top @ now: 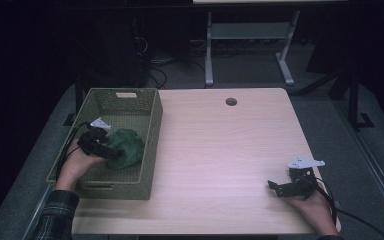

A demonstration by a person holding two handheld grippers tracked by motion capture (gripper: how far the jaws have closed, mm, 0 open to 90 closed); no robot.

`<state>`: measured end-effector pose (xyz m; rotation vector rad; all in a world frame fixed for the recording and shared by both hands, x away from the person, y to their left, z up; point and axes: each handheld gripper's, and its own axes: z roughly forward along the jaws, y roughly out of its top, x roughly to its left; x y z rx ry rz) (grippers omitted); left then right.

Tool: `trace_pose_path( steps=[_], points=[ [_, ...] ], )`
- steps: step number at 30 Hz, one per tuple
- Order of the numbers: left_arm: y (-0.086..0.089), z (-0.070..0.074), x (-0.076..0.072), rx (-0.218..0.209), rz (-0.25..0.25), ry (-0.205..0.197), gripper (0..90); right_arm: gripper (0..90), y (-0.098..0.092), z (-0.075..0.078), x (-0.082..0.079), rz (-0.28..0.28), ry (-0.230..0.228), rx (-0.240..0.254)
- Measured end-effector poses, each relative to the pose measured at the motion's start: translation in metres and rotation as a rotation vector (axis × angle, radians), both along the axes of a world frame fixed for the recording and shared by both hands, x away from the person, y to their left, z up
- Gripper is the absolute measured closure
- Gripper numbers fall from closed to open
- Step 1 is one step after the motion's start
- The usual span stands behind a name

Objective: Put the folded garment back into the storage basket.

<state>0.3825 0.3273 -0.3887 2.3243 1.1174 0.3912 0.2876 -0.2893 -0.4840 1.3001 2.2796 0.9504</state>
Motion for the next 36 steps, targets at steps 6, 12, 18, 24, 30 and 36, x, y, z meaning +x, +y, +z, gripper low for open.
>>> trace_pose_path(
  steps=[6, 12, 18, 24, 30, 36],
  points=[
    [-0.009, 0.015, -0.005, -0.058, -0.008, -0.031, 14.6, 0.0, 0.000, 0.000, 0.000, 0.000, 0.000, 0.000],
    [-0.026, 0.026, -0.009, -0.088, -0.032, -0.059, 14.6, 0.0, 0.000, 0.000, 0.000, 0.000, 0.000, 0.000],
    [-0.048, 0.034, -0.013, -0.100, -0.062, -0.086, 14.6, 0.0, 0.000, 0.000, 0.000, 0.000, 0.000, 0.000],
    [-0.075, 0.044, -0.018, -0.130, -0.111, -0.124, 14.5, 0.0, 0.000, 0.000, 0.000, -0.001, 0.000, 0.001],
    [-0.106, 0.051, -0.024, -0.150, -0.159, -0.141, 14.6, 0.0, 0.000, 0.000, 0.000, -0.001, 0.000, 0.001],
    [-0.136, 0.054, -0.031, -0.182, -0.204, -0.152, 14.6, 0.0, 0.000, 0.000, 0.000, -0.001, 0.000, 0.001]
  ],
)
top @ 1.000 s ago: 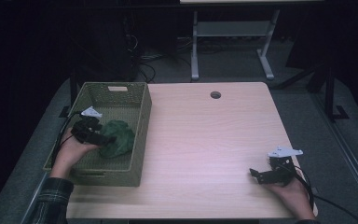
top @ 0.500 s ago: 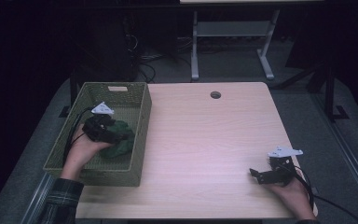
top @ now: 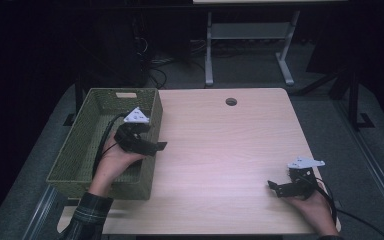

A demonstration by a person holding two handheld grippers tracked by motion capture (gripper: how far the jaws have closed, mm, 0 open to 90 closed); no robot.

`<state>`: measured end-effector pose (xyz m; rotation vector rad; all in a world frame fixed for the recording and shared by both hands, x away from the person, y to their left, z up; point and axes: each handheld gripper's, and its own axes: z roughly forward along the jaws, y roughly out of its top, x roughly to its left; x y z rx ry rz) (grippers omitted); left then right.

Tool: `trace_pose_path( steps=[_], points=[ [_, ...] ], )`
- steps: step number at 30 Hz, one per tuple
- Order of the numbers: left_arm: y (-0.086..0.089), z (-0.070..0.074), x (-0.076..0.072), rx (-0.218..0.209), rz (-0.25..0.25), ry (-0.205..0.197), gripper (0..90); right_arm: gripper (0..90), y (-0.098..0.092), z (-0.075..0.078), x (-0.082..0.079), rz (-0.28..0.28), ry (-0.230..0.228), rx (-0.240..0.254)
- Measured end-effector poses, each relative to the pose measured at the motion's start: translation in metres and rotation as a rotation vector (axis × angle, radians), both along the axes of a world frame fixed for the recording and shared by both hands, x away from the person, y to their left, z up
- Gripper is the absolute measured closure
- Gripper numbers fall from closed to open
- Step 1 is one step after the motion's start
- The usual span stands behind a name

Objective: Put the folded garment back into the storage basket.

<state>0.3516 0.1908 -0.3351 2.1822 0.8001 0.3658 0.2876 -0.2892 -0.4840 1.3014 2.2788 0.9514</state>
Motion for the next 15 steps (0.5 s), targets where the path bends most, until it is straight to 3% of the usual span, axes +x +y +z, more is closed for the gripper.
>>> trace_pose_path(
  steps=[7, 15],
  points=[
    [-0.034, -0.002, -0.006, -0.008, -0.062, -0.006, 14.6, 0.0, 0.000, 0.000, 0.000, 0.000, 0.000, 0.000],
    [-0.069, -0.011, -0.011, -0.026, -0.090, -0.005, 14.5, 0.0, 0.000, 0.000, 0.000, 0.001, 0.000, 0.000]
  ],
)
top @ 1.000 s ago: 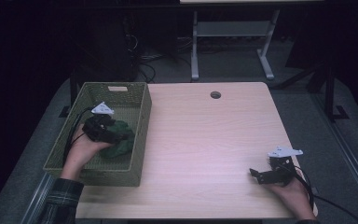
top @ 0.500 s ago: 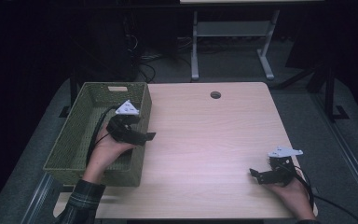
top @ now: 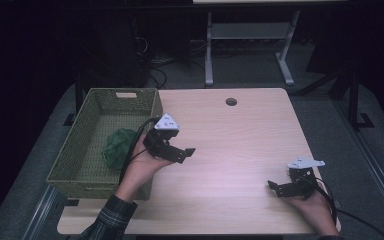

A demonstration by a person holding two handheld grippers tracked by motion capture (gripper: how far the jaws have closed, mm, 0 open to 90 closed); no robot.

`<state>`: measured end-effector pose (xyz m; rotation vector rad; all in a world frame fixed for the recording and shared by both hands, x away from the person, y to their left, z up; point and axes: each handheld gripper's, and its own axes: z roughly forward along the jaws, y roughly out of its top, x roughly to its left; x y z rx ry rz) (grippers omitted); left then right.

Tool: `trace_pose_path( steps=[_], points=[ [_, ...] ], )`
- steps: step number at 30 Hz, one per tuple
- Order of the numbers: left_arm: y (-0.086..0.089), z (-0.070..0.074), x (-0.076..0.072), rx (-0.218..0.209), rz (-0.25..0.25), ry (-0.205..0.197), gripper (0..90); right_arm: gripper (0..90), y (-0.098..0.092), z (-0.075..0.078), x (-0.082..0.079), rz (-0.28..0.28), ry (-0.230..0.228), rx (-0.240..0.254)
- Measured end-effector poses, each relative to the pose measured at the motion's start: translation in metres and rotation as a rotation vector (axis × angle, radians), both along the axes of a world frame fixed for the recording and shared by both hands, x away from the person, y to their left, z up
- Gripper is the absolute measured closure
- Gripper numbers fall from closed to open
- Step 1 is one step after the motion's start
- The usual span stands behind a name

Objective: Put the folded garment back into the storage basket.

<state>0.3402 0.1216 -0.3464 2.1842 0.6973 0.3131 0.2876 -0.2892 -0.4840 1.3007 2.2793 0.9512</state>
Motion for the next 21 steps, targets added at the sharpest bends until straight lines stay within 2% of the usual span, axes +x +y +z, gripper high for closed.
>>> trace_pose_path(
  steps=[6, 10, 21],
  points=[
    [-0.027, -0.018, -0.003, 0.004, -0.018, 0.003, 14.5, 0.0, 0.000, 0.000, 0.000, 0.001, 0.000, 0.000],
    [-0.041, -0.035, -0.004, 0.012, -0.004, 0.006, 13.5, 0.0, 0.000, 0.000, 0.000, 0.001, 0.000, 0.000],
    [-0.054, -0.076, 0.001, 0.057, 0.009, 0.035, 13.6, 0.0, 0.000, 0.000, 0.000, 0.003, -0.001, 0.001]
  ],
)
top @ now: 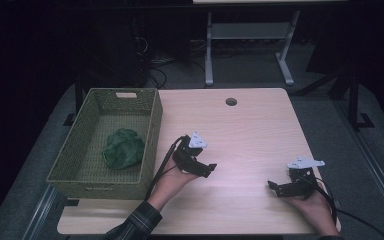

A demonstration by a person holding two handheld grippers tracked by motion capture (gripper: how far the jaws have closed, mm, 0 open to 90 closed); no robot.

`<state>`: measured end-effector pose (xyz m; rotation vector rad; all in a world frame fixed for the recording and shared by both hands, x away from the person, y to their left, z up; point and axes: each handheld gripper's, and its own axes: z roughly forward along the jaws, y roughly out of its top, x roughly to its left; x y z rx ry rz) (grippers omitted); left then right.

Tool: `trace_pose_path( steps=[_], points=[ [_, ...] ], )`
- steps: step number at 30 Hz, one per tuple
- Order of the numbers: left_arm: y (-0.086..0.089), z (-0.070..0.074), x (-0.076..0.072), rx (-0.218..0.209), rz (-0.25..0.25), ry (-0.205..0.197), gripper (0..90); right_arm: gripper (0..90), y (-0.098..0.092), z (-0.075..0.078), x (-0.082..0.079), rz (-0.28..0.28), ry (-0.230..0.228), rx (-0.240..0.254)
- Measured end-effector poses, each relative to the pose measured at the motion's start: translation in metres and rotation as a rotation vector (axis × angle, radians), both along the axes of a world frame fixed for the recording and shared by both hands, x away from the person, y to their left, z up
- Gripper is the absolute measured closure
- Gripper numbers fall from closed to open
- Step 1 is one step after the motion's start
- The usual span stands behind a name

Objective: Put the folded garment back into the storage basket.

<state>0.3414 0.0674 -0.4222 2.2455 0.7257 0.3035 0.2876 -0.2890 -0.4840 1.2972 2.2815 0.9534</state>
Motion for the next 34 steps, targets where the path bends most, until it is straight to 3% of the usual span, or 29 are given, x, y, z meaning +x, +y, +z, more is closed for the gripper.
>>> trace_pose_path(
  steps=[17, 20, 23, 34],
  points=[
    [0.001, -0.049, 0.008, 0.096, 0.022, 0.010, 13.1, 0.0, 0.000, 0.000, 0.000, 0.004, 0.000, 0.000],
    [0.005, -0.052, 0.009, 0.048, 0.032, 0.027, 12.7, 0.0, 0.000, 0.000, 0.000, 0.006, 0.000, 0.000],
    [0.008, -0.057, 0.007, 0.002, 0.022, -0.005, 12.7, 0.0, 0.000, 0.000, 0.000, 0.007, 0.001, -0.001],
    [0.008, -0.057, 0.007, 0.003, 0.022, -0.005, 12.8, 0.0, 0.000, 0.000, 0.000, 0.011, 0.001, -0.001]
  ],
)
